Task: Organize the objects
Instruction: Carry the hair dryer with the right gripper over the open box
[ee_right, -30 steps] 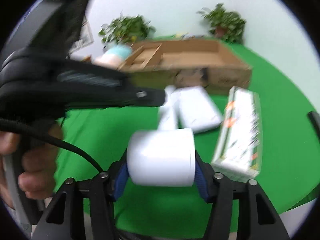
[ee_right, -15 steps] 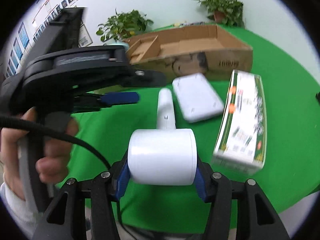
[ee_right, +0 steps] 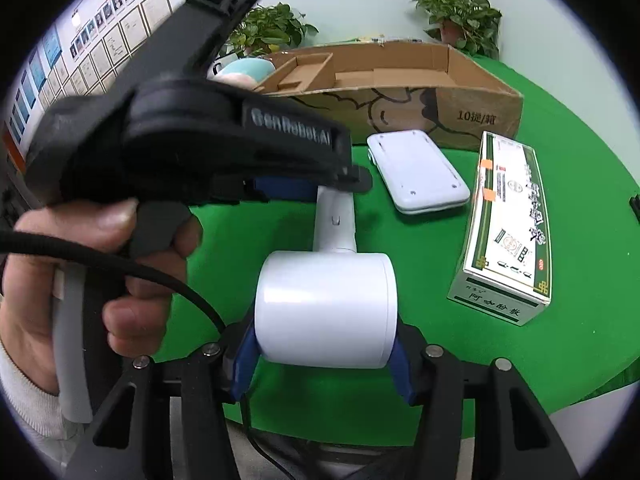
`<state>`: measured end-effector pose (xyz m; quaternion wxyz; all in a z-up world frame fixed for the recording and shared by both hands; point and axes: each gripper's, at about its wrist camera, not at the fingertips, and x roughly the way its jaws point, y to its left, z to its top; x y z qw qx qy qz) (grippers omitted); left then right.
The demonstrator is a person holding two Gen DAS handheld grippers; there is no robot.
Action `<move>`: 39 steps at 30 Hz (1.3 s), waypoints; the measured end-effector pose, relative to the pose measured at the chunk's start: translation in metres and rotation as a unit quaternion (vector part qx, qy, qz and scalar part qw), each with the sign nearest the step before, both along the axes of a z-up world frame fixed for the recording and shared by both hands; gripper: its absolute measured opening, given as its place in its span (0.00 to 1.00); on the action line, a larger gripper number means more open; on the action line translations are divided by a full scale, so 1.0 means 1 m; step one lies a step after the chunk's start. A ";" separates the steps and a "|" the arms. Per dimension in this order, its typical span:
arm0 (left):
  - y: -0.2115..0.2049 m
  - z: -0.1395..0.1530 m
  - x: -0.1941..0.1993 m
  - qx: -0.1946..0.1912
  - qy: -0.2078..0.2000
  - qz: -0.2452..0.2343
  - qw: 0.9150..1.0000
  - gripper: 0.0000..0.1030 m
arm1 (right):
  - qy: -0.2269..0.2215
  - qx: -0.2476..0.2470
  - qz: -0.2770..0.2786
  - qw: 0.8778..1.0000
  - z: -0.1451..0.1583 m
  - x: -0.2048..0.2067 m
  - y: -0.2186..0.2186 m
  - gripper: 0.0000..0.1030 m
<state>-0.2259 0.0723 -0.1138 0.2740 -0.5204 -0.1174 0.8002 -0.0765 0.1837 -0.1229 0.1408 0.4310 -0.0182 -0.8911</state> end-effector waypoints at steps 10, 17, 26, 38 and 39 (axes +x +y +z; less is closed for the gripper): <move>0.004 0.109 0.005 0.042 0.135 -0.014 0.990 0.29 | 0.080 -0.016 -0.016 0.997 0.043 -0.017 -0.001 0.52; 0.005 0.155 -0.022 0.038 0.177 -0.013 0.983 0.28 | 0.106 -0.020 -0.009 0.994 0.069 -0.063 -0.002 0.52; 0.015 0.209 -0.082 0.018 0.204 -0.007 0.979 0.28 | 0.115 -0.038 0.003 0.993 0.108 -0.143 0.007 0.52; 0.020 0.160 -0.199 -0.021 0.122 0.000 0.992 0.29 | 0.001 -0.052 0.032 0.998 0.073 -0.236 0.006 0.52; 0.019 0.150 -0.205 -0.023 0.112 0.002 0.993 0.29 | -0.009 -0.052 0.033 0.998 0.067 -0.238 0.006 0.52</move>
